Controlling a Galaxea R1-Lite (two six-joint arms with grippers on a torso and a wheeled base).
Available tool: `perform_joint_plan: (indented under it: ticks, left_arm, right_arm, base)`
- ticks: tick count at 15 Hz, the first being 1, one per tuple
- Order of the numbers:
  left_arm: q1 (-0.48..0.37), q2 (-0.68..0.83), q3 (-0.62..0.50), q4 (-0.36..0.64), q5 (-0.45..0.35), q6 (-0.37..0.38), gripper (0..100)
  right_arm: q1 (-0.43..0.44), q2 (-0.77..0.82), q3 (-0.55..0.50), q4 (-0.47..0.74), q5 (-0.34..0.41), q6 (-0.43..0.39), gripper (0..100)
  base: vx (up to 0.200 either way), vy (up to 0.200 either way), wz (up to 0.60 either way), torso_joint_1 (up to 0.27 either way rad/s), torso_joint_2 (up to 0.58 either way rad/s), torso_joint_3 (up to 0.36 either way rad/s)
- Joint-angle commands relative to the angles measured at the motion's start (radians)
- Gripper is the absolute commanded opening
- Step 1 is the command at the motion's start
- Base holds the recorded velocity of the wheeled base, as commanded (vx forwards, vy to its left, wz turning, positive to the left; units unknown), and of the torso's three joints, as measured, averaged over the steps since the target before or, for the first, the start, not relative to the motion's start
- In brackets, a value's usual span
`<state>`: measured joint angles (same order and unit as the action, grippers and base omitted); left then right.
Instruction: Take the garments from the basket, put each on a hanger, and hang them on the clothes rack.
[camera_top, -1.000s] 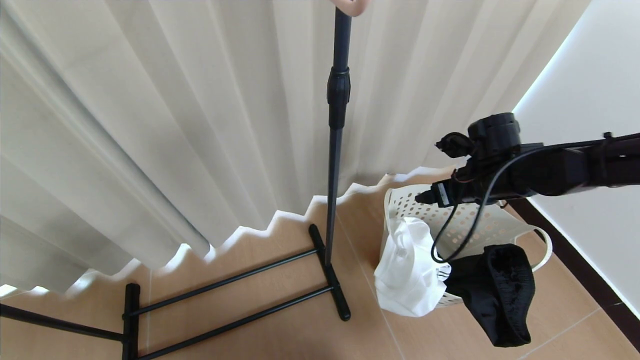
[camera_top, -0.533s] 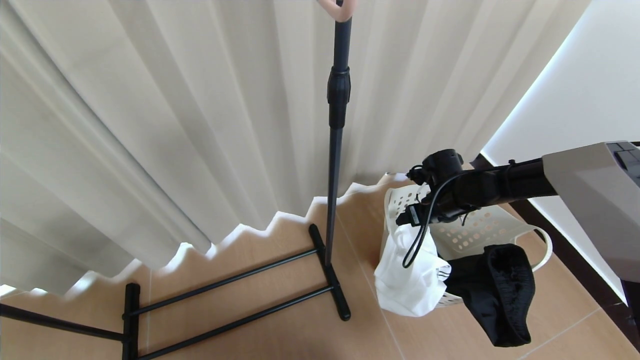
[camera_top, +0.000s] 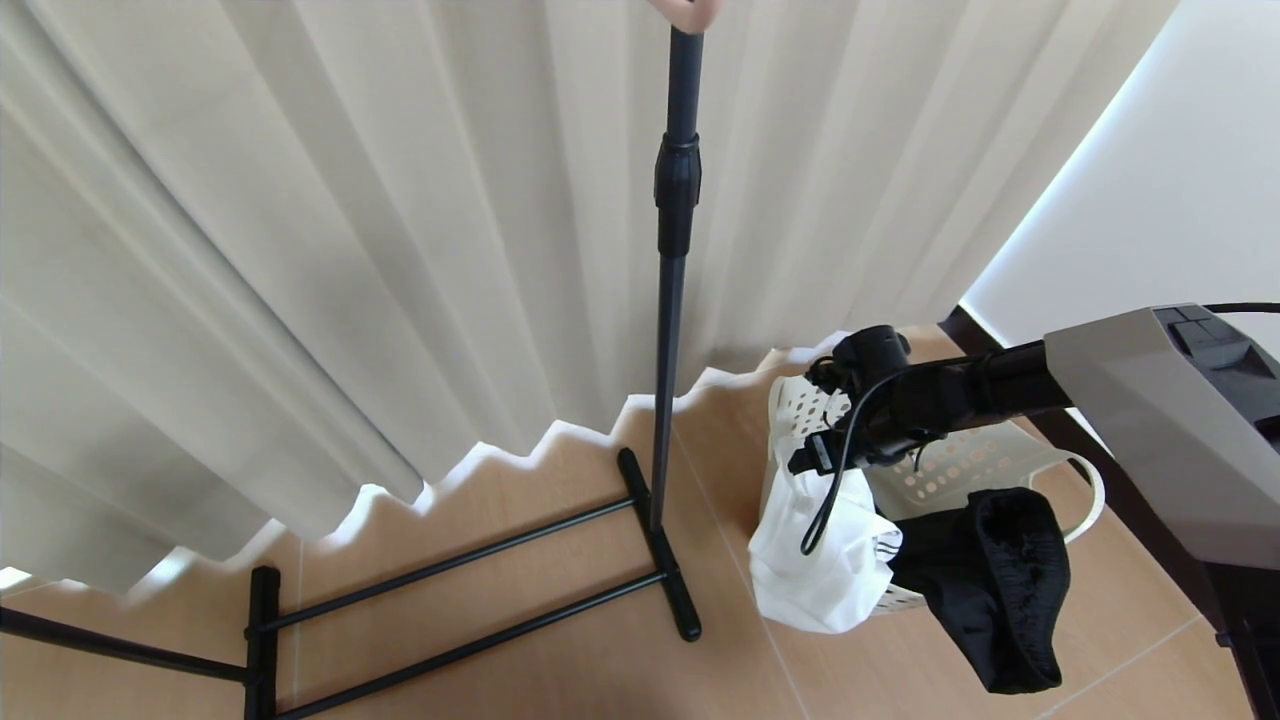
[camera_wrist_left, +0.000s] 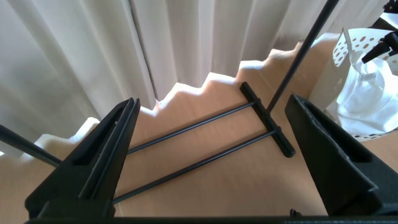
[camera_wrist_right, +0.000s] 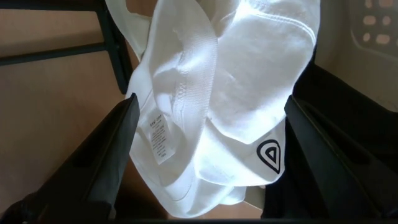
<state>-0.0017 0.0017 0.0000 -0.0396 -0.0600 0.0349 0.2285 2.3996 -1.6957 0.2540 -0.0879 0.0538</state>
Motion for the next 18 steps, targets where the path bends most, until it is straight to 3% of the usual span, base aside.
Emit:
perform_joint_plan:
  ticks: [1,8,9,18]
  left_arm:
    - [0.0,0.0,0.0,0.0,0.0,0.0,100]
    - [0.0,0.0,0.0,0.0,0.0,0.0,100]
    - [0.0,0.0,0.0,0.0,0.0,0.0,100]
    - [0.0,0.0,0.0,0.0,0.0,0.0,100]
  right_arm:
    - [-0.001,0.003,-0.002,0.001,0.0,0.0,100]
    - [-0.005,0.046,-0.009,-0.052,-0.006,-0.005,100]
    - [-0.001,0.053,-0.016,-0.053,-0.004,-0.005,0]
    - [-0.001,0.056,0.01,-0.096,0.004,0.0,0]
  base:
    - [0.0,0.0,0.0,0.0,0.0,0.0]
    - [0.0,0.0,0.0,0.0,0.0,0.0]
    - [0.0,0.0,0.0,0.0,0.0,0.0]
    - [0.0,0.0,0.0,0.0,0.0,0.0]
